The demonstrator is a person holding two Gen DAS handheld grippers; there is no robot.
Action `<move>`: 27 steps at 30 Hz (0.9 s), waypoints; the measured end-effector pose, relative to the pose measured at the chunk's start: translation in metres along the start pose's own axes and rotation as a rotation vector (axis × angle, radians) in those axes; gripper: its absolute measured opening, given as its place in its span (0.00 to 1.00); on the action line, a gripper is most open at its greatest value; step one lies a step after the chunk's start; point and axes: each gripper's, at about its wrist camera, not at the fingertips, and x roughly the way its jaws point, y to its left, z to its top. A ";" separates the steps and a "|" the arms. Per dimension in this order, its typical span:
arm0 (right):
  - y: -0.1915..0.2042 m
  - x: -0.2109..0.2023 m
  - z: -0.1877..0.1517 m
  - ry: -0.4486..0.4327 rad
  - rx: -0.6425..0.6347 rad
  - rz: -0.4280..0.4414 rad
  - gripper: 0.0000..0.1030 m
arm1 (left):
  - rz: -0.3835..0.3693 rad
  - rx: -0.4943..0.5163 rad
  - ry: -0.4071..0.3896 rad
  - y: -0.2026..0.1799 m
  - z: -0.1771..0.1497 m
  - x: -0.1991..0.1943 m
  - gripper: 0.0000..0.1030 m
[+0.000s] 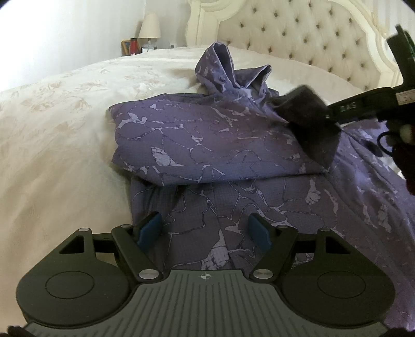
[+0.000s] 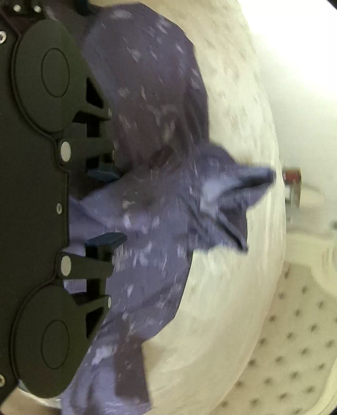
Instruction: Fold large clothes
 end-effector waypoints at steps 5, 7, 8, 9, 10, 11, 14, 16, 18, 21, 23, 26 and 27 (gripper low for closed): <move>-0.049 0.001 -0.018 0.059 0.155 -0.038 0.54 | 0.000 -0.003 -0.016 0.000 -0.003 -0.001 0.71; -0.062 0.005 -0.025 0.089 0.171 -0.035 0.55 | 0.001 -0.001 -0.019 -0.001 -0.003 -0.001 0.71; -0.067 0.007 -0.029 0.097 0.188 -0.018 0.55 | 0.000 -0.002 -0.021 -0.001 -0.003 -0.001 0.71; -0.072 0.009 -0.031 0.103 0.209 0.000 0.55 | -0.001 -0.003 -0.022 0.000 -0.003 -0.002 0.71; -0.076 0.009 -0.034 0.105 0.229 0.014 0.55 | -0.003 -0.005 -0.022 0.000 -0.003 -0.001 0.71; -0.079 0.011 -0.035 0.105 0.249 0.030 0.56 | -0.004 -0.006 -0.023 0.000 -0.003 -0.001 0.71; -0.085 0.013 -0.037 0.102 0.294 0.053 0.56 | -0.004 -0.007 -0.023 0.001 -0.003 -0.001 0.71; -0.088 0.013 -0.038 0.095 0.322 0.066 0.53 | -0.004 -0.006 -0.023 0.001 -0.003 -0.001 0.71; -0.089 0.013 -0.035 0.066 0.310 0.130 0.20 | -0.003 -0.006 -0.024 0.001 -0.003 -0.001 0.71; -0.083 0.003 -0.026 -0.011 0.241 0.109 0.25 | -0.001 -0.006 -0.023 0.000 -0.003 -0.002 0.71; -0.083 0.007 -0.026 -0.008 0.239 0.086 0.30 | 0.000 -0.005 -0.022 0.000 -0.003 -0.002 0.71; -0.082 0.024 -0.035 0.086 0.231 -0.011 0.55 | 0.002 0.000 -0.005 0.000 -0.001 -0.004 0.71; -0.082 0.023 -0.038 0.083 0.228 -0.027 0.59 | 0.001 0.001 0.006 0.000 0.000 -0.005 0.71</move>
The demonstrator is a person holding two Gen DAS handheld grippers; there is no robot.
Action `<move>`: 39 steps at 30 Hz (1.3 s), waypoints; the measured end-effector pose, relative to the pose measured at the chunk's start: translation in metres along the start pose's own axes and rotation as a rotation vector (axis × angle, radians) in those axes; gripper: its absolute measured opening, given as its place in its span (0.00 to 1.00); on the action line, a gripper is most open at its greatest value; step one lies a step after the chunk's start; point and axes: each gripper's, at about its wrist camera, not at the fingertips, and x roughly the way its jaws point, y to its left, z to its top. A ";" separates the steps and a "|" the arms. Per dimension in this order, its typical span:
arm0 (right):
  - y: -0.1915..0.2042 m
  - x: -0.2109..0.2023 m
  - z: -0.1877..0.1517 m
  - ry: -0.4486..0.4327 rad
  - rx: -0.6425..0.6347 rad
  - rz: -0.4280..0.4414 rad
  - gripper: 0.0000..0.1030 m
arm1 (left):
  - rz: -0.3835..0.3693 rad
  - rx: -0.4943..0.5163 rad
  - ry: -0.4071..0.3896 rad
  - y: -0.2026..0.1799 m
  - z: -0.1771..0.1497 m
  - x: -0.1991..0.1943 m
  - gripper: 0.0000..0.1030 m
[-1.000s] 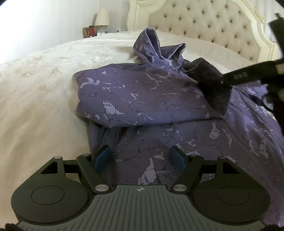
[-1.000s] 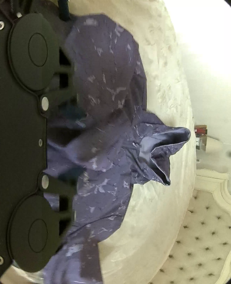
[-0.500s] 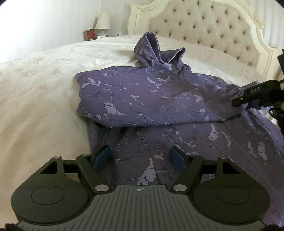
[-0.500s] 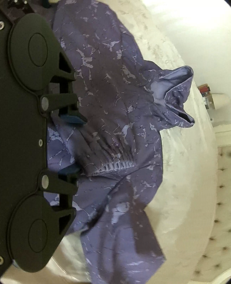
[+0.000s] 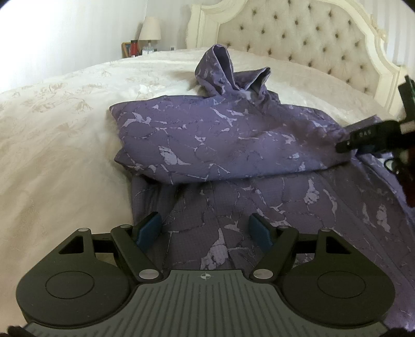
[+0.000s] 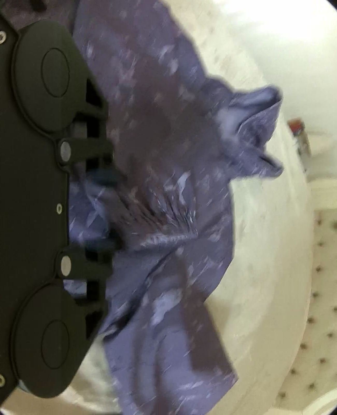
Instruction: Fold large clothes
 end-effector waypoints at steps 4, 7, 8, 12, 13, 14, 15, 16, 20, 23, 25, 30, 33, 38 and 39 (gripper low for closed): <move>-0.006 -0.021 -0.013 -0.015 0.001 -0.002 0.83 | -0.011 -0.006 0.059 0.002 0.002 -0.012 0.71; -0.009 -0.039 -0.024 0.005 -0.012 0.008 0.83 | -0.027 0.005 0.113 0.002 -0.002 -0.026 0.73; -0.012 -0.045 -0.029 0.018 -0.010 0.014 0.83 | -0.019 0.017 0.139 0.001 -0.004 -0.032 0.78; -0.026 -0.066 -0.048 0.070 0.051 0.045 0.83 | -0.046 -0.037 0.243 0.010 -0.017 -0.051 0.81; -0.031 -0.073 -0.052 0.081 0.072 0.054 0.83 | -0.056 -0.067 0.259 0.015 -0.021 -0.057 0.81; -0.035 -0.078 -0.055 0.088 0.088 0.061 0.83 | -0.062 -0.090 0.270 0.018 -0.023 -0.061 0.81; -0.039 -0.084 -0.058 0.093 0.099 0.068 0.83 | -0.063 -0.117 0.281 0.022 -0.025 -0.068 0.81; -0.043 -0.091 -0.059 0.098 0.112 0.072 0.83 | -0.054 -0.134 0.286 0.024 -0.025 -0.074 0.81; -0.068 -0.119 -0.058 0.097 0.189 0.101 0.84 | 0.016 -0.120 0.237 0.021 -0.014 -0.108 0.81; -0.096 -0.143 -0.047 0.073 0.261 0.120 0.92 | 0.038 -0.080 0.174 0.009 0.014 -0.132 0.81; -0.113 -0.154 -0.038 0.057 0.292 0.113 0.93 | 0.053 -0.049 0.135 -0.003 0.038 -0.143 0.81; -0.168 -0.175 -0.015 0.004 0.360 0.038 0.99 | 0.109 0.019 0.049 -0.047 0.094 -0.154 0.81; -0.203 -0.180 -0.005 -0.059 0.373 -0.034 0.99 | 0.060 0.026 0.012 -0.069 0.113 -0.142 0.81; -0.266 -0.170 0.007 -0.137 0.390 -0.161 0.99 | -0.026 -0.009 -0.004 -0.103 0.119 -0.108 0.80; -0.278 -0.167 0.008 -0.146 0.393 -0.188 0.99 | -0.036 -0.003 -0.012 -0.109 0.117 -0.102 0.80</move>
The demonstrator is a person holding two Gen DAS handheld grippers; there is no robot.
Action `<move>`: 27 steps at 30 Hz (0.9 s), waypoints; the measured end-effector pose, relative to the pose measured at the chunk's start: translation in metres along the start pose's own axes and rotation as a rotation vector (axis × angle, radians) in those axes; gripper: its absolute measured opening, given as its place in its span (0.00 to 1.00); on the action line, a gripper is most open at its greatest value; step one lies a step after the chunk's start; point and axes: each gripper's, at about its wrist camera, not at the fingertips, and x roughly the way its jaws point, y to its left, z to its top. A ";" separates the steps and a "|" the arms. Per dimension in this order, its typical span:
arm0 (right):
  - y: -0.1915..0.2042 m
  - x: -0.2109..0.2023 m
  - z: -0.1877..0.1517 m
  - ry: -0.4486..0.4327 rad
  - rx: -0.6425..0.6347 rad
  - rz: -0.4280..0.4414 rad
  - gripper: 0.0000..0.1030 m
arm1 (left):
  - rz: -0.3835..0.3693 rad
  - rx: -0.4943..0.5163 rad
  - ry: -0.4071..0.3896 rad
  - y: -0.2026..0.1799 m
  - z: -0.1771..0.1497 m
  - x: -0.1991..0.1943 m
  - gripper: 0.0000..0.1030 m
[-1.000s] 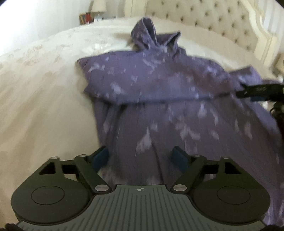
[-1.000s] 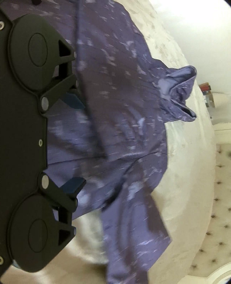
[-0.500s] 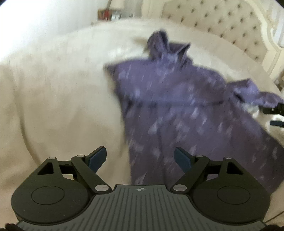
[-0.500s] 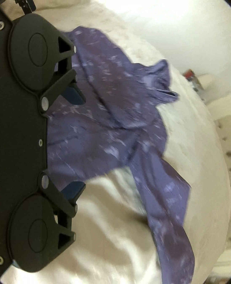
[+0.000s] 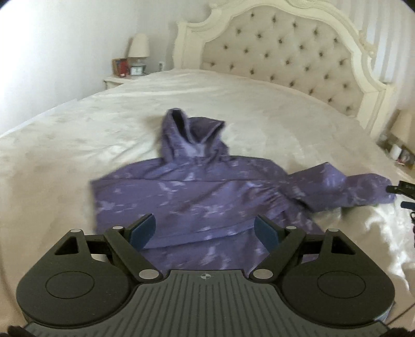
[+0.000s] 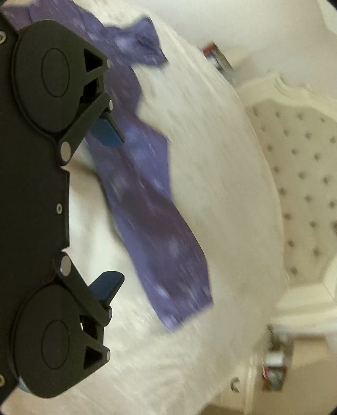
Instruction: Fold large clothes
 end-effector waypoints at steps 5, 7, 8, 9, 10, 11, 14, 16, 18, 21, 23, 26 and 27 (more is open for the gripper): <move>-0.053 0.035 0.015 -0.019 0.069 -0.107 0.99 | -0.024 0.042 -0.001 -0.026 -0.012 0.033 0.80; -0.073 0.048 0.015 -0.010 0.128 -0.119 0.99 | -0.026 0.039 0.022 -0.031 -0.016 0.047 0.80; -0.081 0.056 0.015 -0.002 0.163 -0.115 0.99 | -0.025 0.038 0.039 -0.033 -0.019 0.055 0.80; -0.088 0.062 0.014 0.003 0.199 -0.107 0.99 | -0.021 0.039 0.051 -0.034 -0.021 0.058 0.80; -0.095 0.067 0.013 0.005 0.237 -0.092 0.99 | -0.015 0.043 0.064 -0.035 -0.024 0.064 0.80; -0.100 0.070 0.011 0.005 0.272 -0.072 0.99 | -0.009 0.046 0.077 -0.035 -0.026 0.068 0.80; -0.110 0.076 0.009 -0.002 0.351 -0.008 0.85 | 0.002 0.051 0.105 -0.033 -0.031 0.076 0.80; -0.113 0.080 0.008 0.008 0.376 0.020 0.61 | 0.013 0.051 0.118 -0.028 -0.034 0.082 0.80; -0.111 0.080 0.011 0.008 0.375 0.052 0.33 | 0.021 0.042 0.128 -0.023 -0.037 0.086 0.80; -0.090 0.067 0.021 -0.032 0.283 -0.001 0.20 | 0.026 0.017 0.140 -0.010 -0.040 0.089 0.80; -0.072 0.056 0.031 -0.062 0.207 -0.017 0.19 | 0.029 0.003 0.142 -0.002 -0.042 0.090 0.80; -0.039 0.038 0.050 -0.110 0.112 0.016 0.16 | 0.040 -0.013 0.141 0.009 -0.043 0.090 0.80; -0.025 0.031 0.054 -0.122 0.082 0.036 0.15 | 0.042 -0.021 0.140 0.013 -0.044 0.090 0.80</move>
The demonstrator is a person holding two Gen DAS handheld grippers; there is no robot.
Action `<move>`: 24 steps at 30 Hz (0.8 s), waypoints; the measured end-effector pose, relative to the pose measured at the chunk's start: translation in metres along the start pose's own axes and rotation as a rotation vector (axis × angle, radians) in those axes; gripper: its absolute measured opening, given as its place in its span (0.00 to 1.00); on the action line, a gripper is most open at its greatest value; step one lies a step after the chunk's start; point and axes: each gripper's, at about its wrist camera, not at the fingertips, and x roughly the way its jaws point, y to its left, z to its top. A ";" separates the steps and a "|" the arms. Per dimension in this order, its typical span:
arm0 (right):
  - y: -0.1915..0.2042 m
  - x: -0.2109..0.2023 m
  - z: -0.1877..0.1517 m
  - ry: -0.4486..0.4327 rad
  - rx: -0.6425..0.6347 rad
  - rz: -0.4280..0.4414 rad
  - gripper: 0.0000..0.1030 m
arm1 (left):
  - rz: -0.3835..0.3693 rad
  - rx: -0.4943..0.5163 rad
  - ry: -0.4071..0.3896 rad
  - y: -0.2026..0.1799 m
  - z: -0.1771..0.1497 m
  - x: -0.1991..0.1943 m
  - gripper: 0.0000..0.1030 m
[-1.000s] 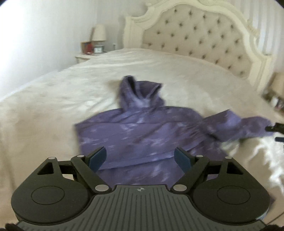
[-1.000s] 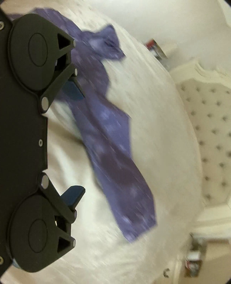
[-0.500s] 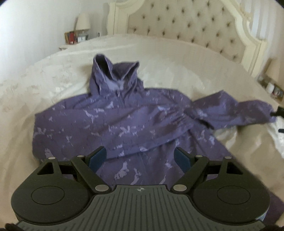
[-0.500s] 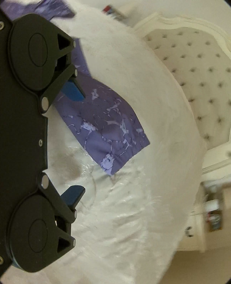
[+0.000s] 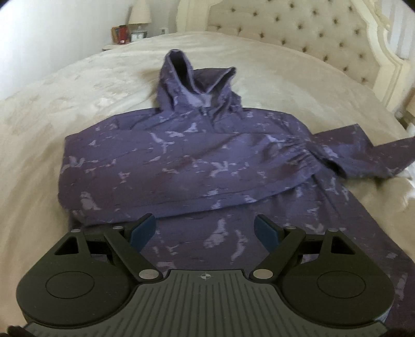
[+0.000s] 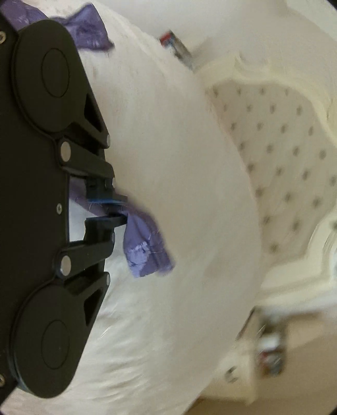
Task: Fold large clothes
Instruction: 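Grasp the other sleeve with the right tool and fold it across the body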
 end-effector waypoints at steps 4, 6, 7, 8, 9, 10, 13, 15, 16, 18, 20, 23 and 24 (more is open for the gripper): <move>0.066 -0.016 0.012 -0.021 -0.105 0.100 0.11 | -0.003 -0.035 0.000 0.017 -0.002 0.000 0.80; 0.105 -0.024 0.012 -0.035 -0.157 0.178 0.06 | 0.001 -0.047 -0.002 0.027 -0.005 -0.001 0.80; 0.124 -0.027 0.011 -0.041 -0.178 0.218 0.06 | 0.003 -0.051 -0.002 0.030 -0.006 -0.002 0.80; 0.145 -0.031 0.009 -0.044 -0.199 0.259 0.06 | 0.006 -0.057 -0.003 0.035 -0.007 -0.003 0.80; 0.164 -0.034 0.007 -0.046 -0.217 0.300 0.06 | 0.011 -0.064 -0.005 0.041 -0.008 -0.004 0.80; 0.185 -0.036 0.002 -0.043 -0.236 0.345 0.06 | 0.015 -0.070 -0.006 0.046 -0.009 -0.005 0.80; 0.244 -0.034 -0.018 -0.003 -0.284 0.470 0.05 | 0.024 -0.096 -0.007 0.062 -0.012 -0.007 0.80; 0.276 -0.031 -0.039 0.026 -0.334 0.529 0.05 | 0.024 -0.109 -0.008 0.072 -0.013 -0.011 0.80; 0.291 -0.030 -0.050 0.041 -0.359 0.546 0.05 | 0.024 -0.112 -0.007 0.076 -0.014 -0.012 0.80; 0.314 -0.022 -0.074 0.088 -0.387 0.569 0.08 | 0.025 -0.121 -0.006 0.085 -0.014 -0.017 0.80; 0.325 -0.010 -0.095 0.143 -0.398 0.565 0.16 | 0.027 -0.126 -0.010 0.092 -0.014 -0.020 0.80; 0.331 0.009 -0.123 0.193 -0.424 0.512 0.52 | 0.030 -0.142 -0.014 0.101 -0.014 -0.023 0.80; 0.327 0.014 -0.130 0.194 -0.440 0.484 0.59 | 0.021 -0.151 -0.014 0.104 -0.013 -0.023 0.80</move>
